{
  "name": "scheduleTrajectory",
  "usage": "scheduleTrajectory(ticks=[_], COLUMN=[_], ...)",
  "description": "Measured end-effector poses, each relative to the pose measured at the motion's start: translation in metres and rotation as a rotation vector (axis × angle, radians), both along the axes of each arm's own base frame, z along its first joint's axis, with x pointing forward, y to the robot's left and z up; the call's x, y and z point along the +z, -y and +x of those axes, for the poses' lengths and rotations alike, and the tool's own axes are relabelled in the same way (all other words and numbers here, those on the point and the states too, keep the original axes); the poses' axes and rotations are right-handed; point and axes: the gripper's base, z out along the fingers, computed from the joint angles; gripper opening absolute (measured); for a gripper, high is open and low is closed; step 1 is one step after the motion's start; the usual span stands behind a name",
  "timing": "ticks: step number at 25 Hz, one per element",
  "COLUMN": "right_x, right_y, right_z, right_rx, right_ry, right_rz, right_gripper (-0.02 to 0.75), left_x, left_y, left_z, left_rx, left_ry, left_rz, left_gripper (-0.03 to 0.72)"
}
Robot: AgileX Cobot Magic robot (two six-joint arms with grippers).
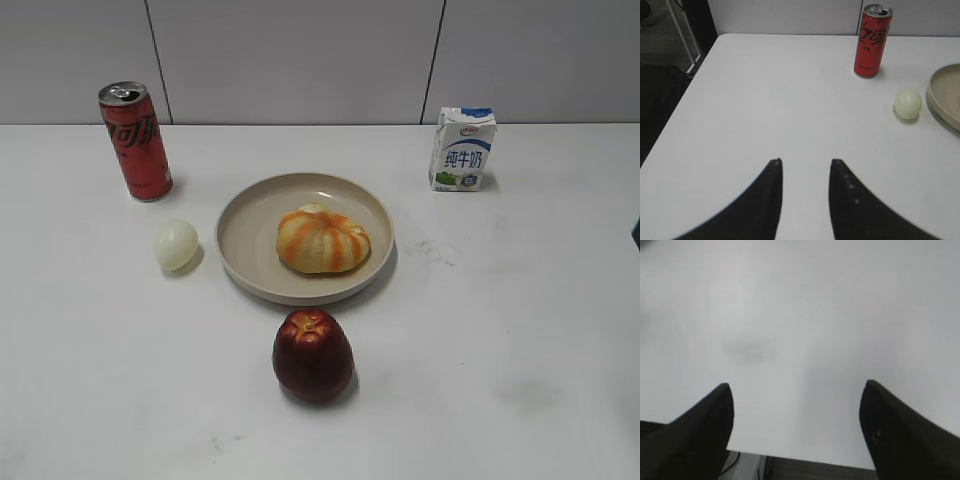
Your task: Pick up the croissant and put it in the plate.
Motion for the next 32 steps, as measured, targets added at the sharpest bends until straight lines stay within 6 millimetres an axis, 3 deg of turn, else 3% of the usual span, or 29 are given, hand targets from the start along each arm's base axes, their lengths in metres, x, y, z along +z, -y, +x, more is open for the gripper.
scheduleTrajectory(ticks=[6, 13, 17, 27, 32], right_x=[-0.004, -0.015, -0.013, -0.012, -0.008], right_y=[0.014, 0.026, 0.028, 0.029, 0.035], right_z=[-0.067, -0.119, -0.129, -0.135, -0.153], right_rx=[0.001, 0.070, 0.077, 0.071, -0.021], right_ry=[0.179, 0.378, 0.442, 0.479, 0.605], right_rz=[0.040, 0.039, 0.046, 0.052, 0.051], right_gripper=[0.593, 0.592, 0.592, 0.592, 0.591], left_x=[0.000, 0.000, 0.000, 0.000, 0.000], left_y=[0.000, 0.000, 0.000, 0.000, 0.000], left_z=[0.000, 0.000, 0.000, 0.000, 0.000], left_rx=[0.000, 0.000, 0.000, 0.000, 0.000], left_ry=[0.000, 0.000, 0.000, 0.000, 0.000], left_rz=[0.000, 0.000, 0.000, 0.000, 0.000], left_gripper=[0.230, 0.230, 0.230, 0.230, 0.231])
